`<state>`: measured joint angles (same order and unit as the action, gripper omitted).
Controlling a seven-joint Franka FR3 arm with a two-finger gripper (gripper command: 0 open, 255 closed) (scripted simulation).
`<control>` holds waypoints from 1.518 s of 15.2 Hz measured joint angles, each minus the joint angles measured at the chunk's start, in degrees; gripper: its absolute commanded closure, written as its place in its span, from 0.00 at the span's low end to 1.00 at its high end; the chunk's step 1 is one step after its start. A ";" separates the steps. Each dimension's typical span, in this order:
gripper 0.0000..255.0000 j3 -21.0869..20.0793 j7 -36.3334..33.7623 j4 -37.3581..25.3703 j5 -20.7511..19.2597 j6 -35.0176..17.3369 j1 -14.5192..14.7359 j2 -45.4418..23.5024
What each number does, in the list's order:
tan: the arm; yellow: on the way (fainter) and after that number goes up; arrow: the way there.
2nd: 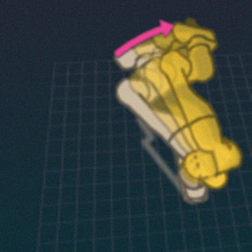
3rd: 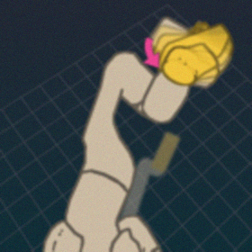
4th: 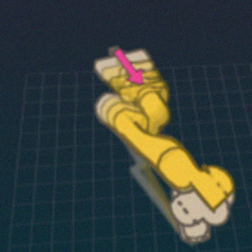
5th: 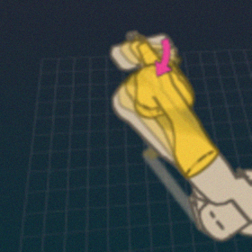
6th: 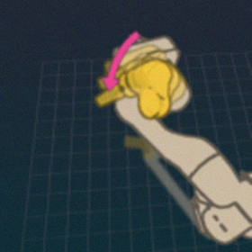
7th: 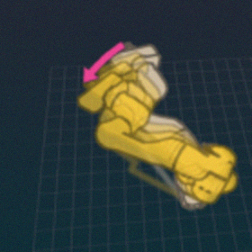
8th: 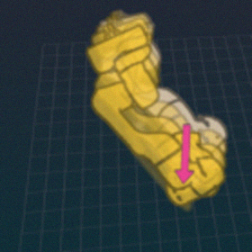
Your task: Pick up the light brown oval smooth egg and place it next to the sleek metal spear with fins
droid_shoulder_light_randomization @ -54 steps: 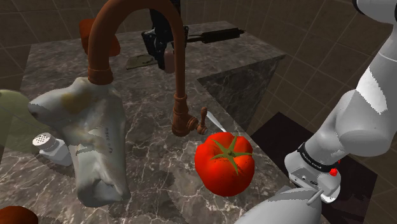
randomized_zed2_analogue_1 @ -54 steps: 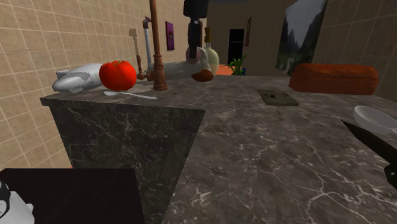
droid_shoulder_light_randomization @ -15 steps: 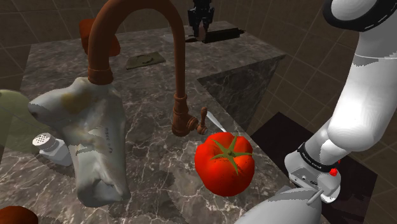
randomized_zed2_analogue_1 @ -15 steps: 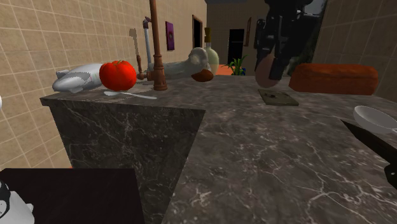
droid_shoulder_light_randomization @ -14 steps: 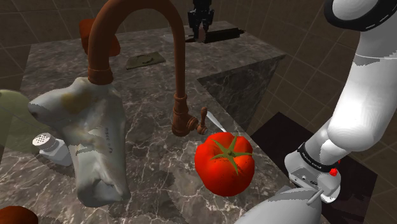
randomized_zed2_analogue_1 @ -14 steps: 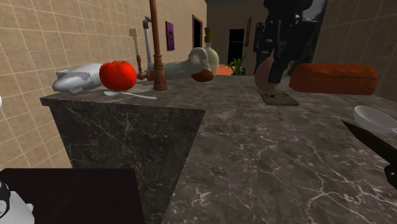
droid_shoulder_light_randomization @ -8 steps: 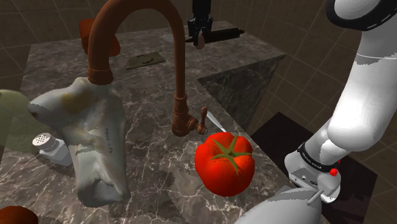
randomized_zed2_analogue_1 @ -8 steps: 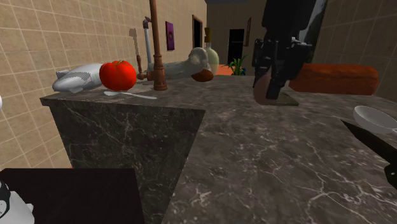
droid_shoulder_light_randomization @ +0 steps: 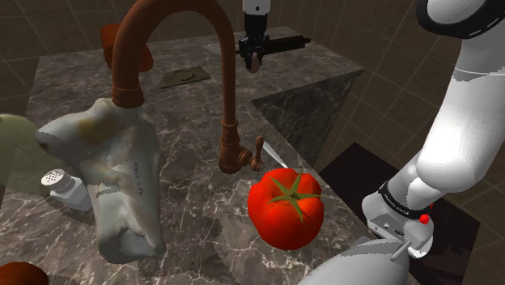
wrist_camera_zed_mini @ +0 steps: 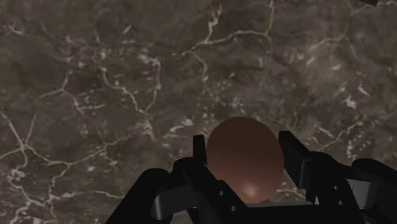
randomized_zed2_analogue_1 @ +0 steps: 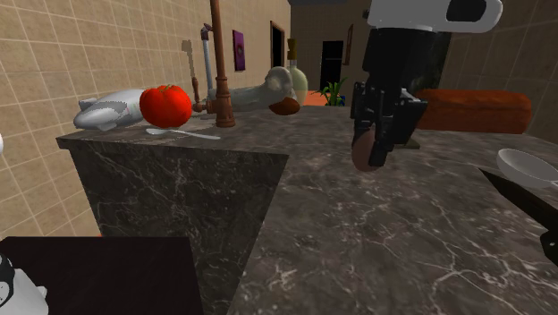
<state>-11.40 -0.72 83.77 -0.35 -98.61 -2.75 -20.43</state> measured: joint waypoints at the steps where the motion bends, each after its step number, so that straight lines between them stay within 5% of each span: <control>1: 1.00 0.01 0.01 0.14 -0.01 -0.24 0.00 -0.09; 5: 1.00 0.02 0.04 0.26 -0.02 -0.46 -0.02 -0.17; 6: 0.00 0.02 0.04 0.27 -0.02 -0.47 -0.02 -0.17; 12: 0.00 0.02 0.04 0.27 -0.02 -0.48 -0.02 -0.16; 17: 0.00 0.03 -0.02 -7.49 -0.18 6.23 0.14 -1.11; 23: 0.00 0.03 -0.07 -8.96 -0.25 7.42 0.22 -1.51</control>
